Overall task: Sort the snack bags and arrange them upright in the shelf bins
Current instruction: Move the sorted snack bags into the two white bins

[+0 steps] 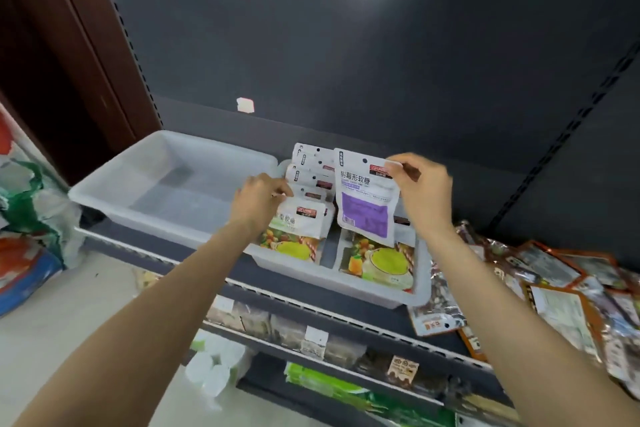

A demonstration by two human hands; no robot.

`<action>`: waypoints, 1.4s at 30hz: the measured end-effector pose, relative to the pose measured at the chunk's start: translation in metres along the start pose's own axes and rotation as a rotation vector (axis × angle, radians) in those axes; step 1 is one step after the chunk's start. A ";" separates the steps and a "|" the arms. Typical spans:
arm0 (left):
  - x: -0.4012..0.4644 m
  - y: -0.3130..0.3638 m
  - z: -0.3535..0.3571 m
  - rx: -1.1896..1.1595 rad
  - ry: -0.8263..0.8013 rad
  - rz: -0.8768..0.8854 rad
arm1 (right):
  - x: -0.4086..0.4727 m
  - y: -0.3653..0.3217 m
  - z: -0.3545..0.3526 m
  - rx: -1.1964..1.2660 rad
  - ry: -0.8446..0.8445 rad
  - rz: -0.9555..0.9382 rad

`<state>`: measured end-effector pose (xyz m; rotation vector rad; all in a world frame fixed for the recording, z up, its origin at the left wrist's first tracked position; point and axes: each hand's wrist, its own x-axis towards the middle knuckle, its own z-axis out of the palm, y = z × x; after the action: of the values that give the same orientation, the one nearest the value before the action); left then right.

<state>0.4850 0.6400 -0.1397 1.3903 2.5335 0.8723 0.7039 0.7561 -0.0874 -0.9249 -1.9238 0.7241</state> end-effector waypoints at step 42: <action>-0.030 0.003 -0.005 0.052 -0.147 0.519 | -0.081 -0.008 0.058 -0.233 -0.113 0.229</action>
<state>0.5025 0.6154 -0.1385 2.0917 2.1284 0.7347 0.6792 0.6776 -0.1446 -1.2890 -2.0526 0.7058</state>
